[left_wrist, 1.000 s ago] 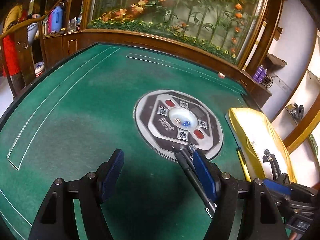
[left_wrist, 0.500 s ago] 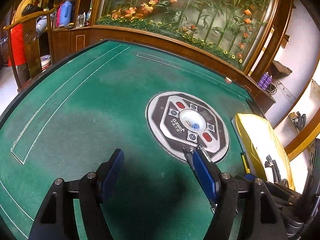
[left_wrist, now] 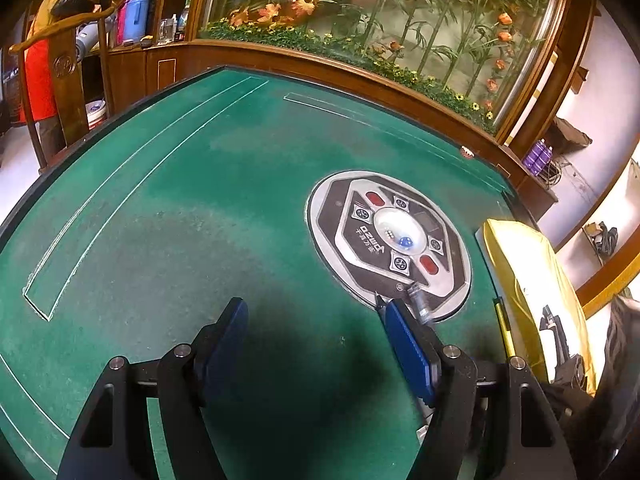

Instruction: Organize rigid objects

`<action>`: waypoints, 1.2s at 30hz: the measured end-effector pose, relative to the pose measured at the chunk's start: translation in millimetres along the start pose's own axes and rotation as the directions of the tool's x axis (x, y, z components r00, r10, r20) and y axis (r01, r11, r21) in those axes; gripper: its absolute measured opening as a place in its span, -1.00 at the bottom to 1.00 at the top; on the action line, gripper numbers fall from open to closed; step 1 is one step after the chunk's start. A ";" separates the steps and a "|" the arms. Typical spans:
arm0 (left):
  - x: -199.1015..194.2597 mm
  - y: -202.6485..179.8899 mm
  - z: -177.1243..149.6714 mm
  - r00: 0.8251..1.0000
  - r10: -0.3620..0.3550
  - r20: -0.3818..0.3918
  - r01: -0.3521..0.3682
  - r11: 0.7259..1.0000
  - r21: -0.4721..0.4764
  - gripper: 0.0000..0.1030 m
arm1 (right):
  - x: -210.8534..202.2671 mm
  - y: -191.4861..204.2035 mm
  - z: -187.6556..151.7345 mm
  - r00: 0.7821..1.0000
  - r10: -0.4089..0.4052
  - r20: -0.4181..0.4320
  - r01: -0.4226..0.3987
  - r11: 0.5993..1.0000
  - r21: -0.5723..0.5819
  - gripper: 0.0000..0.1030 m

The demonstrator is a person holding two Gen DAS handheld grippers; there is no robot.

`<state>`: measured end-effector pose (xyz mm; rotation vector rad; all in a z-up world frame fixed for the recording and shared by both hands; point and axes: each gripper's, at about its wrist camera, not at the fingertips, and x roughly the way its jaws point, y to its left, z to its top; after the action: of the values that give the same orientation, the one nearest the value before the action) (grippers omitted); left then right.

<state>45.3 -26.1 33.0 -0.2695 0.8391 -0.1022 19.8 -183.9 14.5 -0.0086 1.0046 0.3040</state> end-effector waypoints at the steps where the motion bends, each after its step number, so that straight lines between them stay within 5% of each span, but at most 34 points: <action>1: 0.3 -0.5 -0.4 1.000 0.003 0.000 -0.003 1.000 0.004 0.45 | -0.7 5.5 -2.6 1.000 0.017 -0.003 -0.017 1.000 -0.024 -0.84; 5: 2.4 1.3 -1.2 1.000 0.012 -0.008 -0.012 1.000 0.005 0.45 | -5.6 12.0 -11.9 0.999 0.039 0.008 -0.038 0.998 -0.059 -0.85; 14: -10.0 -9.0 -23.0 0.997 -0.019 -0.070 0.023 0.997 0.069 0.45 | -18.7 -31.7 -25.5 0.997 0.054 0.049 -0.056 0.997 0.051 -0.84; 22: -11.3 -29.7 -46.7 0.992 0.081 -0.100 -0.064 0.985 0.161 -0.28 | -15.8 -40.6 -27.7 0.990 0.115 0.079 -0.119 0.992 0.049 -0.84; 36: -13.2 -58.1 -52.4 0.990 0.087 -0.113 -0.063 0.977 0.202 -0.29 | -20.7 -38.3 -31.8 0.989 0.118 0.083 -0.120 0.993 0.014 -0.84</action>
<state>-1.7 -89.6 25.1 -0.0441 0.9514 -0.1315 -7.2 -230.3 9.5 0.0807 0.9277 0.4008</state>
